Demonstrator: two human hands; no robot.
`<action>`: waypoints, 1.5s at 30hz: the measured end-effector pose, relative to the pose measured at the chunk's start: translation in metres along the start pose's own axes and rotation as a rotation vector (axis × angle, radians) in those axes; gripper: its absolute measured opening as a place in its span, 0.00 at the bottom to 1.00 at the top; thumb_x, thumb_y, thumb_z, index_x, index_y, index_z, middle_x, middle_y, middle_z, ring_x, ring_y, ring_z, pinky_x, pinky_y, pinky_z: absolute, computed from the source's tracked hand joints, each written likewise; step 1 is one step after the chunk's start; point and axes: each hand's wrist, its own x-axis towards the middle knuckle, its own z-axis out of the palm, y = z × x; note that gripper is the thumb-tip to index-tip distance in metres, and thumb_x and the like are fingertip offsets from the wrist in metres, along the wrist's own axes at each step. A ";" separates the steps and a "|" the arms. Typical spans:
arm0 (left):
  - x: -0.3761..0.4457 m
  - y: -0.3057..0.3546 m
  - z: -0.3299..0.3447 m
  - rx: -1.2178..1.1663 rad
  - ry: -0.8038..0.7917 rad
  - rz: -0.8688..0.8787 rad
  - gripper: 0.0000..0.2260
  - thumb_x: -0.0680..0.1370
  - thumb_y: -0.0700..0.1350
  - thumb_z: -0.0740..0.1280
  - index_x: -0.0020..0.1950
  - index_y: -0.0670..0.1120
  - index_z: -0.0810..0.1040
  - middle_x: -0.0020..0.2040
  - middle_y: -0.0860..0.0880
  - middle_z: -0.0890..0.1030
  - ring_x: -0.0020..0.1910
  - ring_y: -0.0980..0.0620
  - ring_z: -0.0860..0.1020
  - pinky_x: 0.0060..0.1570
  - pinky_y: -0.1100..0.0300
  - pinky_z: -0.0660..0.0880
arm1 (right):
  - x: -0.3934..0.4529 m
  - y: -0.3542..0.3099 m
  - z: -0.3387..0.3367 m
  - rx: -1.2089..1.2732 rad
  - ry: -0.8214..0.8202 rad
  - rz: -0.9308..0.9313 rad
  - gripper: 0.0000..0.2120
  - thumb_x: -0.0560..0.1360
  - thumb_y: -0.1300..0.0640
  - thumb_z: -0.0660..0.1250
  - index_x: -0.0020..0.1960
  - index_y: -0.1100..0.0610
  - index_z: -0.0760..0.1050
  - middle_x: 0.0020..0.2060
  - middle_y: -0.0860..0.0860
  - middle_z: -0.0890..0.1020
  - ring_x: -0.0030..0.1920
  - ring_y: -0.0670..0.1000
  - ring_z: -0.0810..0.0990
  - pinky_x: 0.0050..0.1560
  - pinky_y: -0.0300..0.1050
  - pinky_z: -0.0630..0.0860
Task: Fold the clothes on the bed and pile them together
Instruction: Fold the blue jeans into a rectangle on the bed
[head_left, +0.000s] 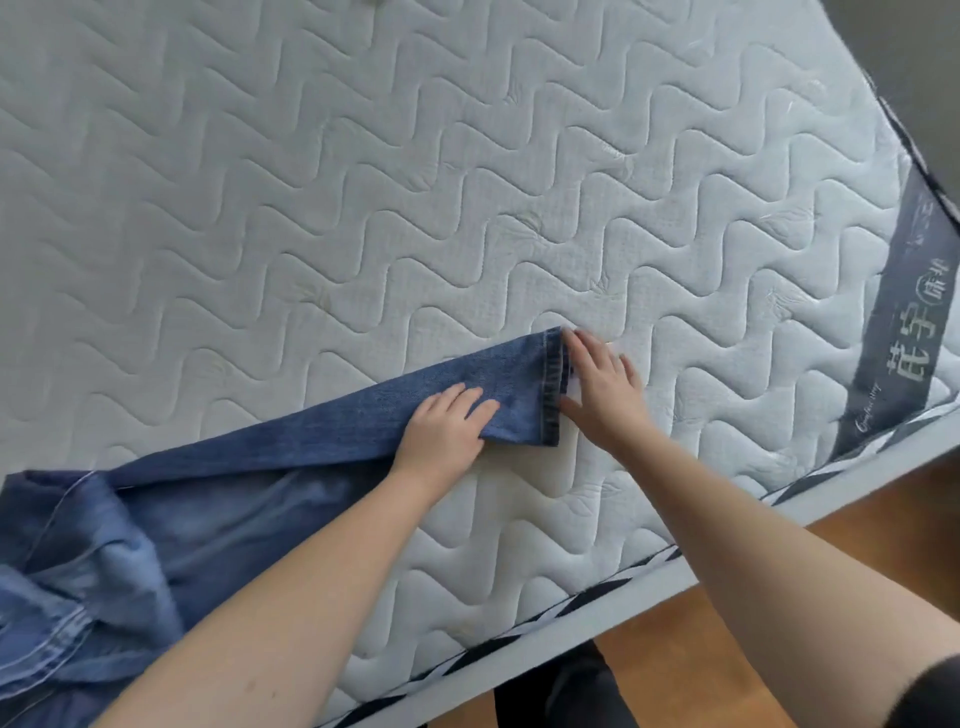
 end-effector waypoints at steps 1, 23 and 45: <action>0.004 0.002 -0.008 -0.087 0.021 -0.083 0.19 0.72 0.39 0.70 0.63 0.47 0.79 0.61 0.46 0.81 0.60 0.42 0.79 0.56 0.50 0.74 | 0.008 -0.003 -0.003 0.143 0.011 0.102 0.41 0.75 0.49 0.68 0.79 0.49 0.48 0.74 0.50 0.63 0.74 0.55 0.60 0.73 0.56 0.53; 0.185 0.018 -0.070 -0.329 -0.204 -0.187 0.13 0.82 0.51 0.63 0.54 0.41 0.78 0.49 0.42 0.81 0.50 0.42 0.77 0.51 0.49 0.73 | -0.033 0.068 -0.054 0.830 -0.319 0.395 0.11 0.70 0.55 0.76 0.48 0.58 0.80 0.35 0.53 0.85 0.34 0.47 0.84 0.34 0.39 0.78; 0.215 0.036 -0.040 -0.121 -0.276 -0.362 0.06 0.76 0.46 0.72 0.50 0.47 0.79 0.50 0.44 0.81 0.46 0.46 0.76 0.43 0.57 0.69 | 0.003 0.100 -0.045 0.276 -0.050 0.540 0.13 0.73 0.51 0.73 0.43 0.56 0.71 0.46 0.56 0.79 0.47 0.58 0.77 0.40 0.46 0.65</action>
